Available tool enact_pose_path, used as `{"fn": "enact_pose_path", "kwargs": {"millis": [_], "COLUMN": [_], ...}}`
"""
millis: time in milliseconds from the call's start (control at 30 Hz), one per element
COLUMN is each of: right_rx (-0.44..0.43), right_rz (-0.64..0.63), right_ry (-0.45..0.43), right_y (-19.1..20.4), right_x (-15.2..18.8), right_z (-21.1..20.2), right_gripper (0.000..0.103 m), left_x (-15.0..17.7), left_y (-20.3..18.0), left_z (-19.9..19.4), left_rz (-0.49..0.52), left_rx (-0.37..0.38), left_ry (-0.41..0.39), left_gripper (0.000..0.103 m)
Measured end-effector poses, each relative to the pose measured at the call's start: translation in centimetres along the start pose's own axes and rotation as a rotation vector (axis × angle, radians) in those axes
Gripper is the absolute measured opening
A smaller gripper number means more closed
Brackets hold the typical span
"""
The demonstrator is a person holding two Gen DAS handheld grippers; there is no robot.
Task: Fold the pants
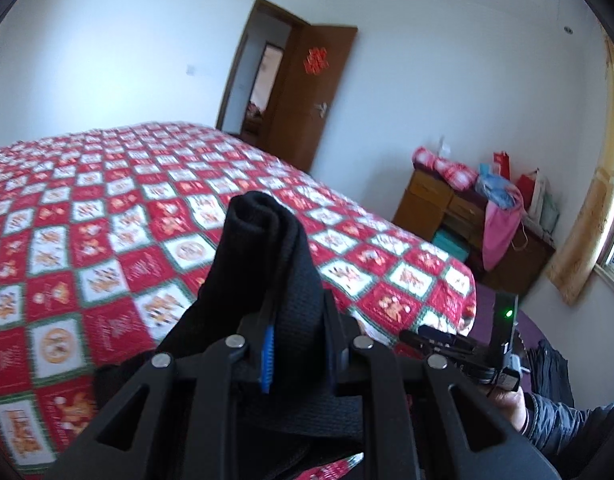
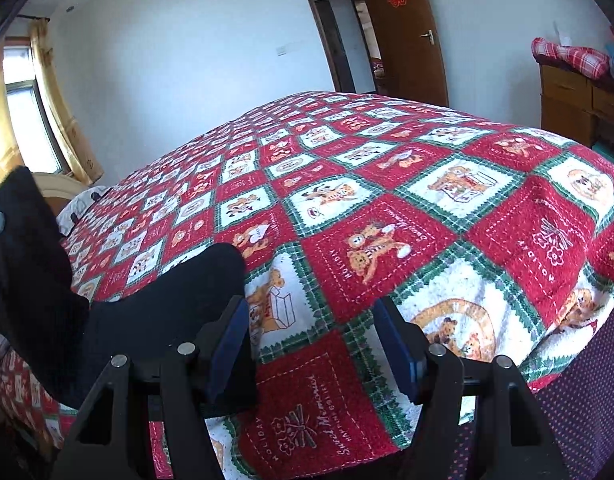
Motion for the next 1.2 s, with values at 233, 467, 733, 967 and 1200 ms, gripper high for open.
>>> {"fn": "enact_pose_path", "kwargs": {"millis": [233, 467, 733, 967, 1200], "right_rx": [-0.011, -0.025, -0.04, -0.131, -0.393], "right_rz": [0.038, 0.032, 0.025, -0.059, -0.329], "right_ry": [-0.003, 0.006, -0.029, -0.153, -0.089], "right_y": [-0.6, -0.3, -0.3, 2.2, 11.3], "right_x": [-0.2, 0.0, -0.1, 0.4, 4.4], "right_z": [0.0, 0.1, -0.3, -3.1, -4.3], "right_gripper": [0.066, 0.066, 0.066, 0.066, 0.069], "left_x": [1.5, 4.0, 4.3, 7.2, 11.8], "left_y": [-3.1, -4.9, -6.6, -1.4, 4.6], "left_z": [6.0, 10.8, 7.8, 2.0, 0.7], "left_rz": [0.064, 0.078, 0.094, 0.06, -0.043], "left_rx": [0.021, 0.013, 0.063, -0.17, -0.424], "left_ry": [0.119, 0.219, 0.109, 0.037, 0.113], "left_gripper": [0.02, 0.022, 0.065, 0.082, 0.089]}}
Point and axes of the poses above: each gripper's, at about its wrist camera, not at the fingertips, and z roughly the way its jaws point, y to its left, x to its underside, the point moved 2 cm from there along z, roughly the way its jaws point, and after that the axes turned 15 degrees about z, right-handed, at the moved point
